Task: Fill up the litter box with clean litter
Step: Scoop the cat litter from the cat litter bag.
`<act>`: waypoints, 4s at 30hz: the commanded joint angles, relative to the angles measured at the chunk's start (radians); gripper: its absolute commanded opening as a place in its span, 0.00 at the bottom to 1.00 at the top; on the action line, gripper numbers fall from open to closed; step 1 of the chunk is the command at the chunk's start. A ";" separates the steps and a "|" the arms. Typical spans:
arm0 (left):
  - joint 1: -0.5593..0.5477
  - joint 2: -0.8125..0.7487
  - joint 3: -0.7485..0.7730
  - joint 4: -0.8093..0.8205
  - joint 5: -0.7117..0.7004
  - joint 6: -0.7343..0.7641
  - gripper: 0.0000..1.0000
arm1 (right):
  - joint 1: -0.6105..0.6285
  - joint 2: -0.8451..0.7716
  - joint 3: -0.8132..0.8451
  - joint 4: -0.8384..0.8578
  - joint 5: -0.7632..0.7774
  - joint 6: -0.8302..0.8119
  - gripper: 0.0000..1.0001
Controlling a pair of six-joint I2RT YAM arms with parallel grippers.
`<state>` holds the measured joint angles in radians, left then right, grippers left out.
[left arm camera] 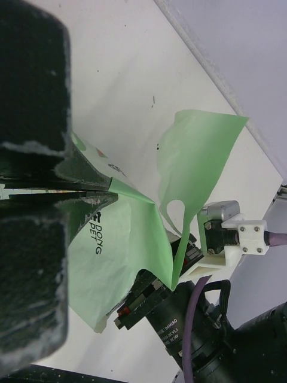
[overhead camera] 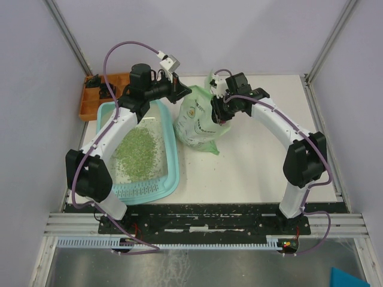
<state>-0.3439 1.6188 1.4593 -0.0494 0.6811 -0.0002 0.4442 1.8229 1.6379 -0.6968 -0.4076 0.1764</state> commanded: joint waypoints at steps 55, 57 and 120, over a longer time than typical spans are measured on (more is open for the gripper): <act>-0.016 -0.099 0.039 0.116 -0.087 -0.049 0.49 | -0.212 -0.135 -0.152 0.548 -0.708 0.525 0.02; -0.016 -0.108 0.036 0.109 -0.103 -0.049 0.52 | -0.218 -0.146 -0.161 0.549 -0.720 0.524 0.02; -0.017 -0.197 -0.031 0.007 -0.160 -0.001 0.58 | -0.261 0.123 0.607 -0.890 -0.327 -0.559 0.02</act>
<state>-0.3557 1.4319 1.4166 -0.0582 0.5289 -0.0360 0.1135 1.9274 2.1216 -1.4471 -0.8680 -0.2928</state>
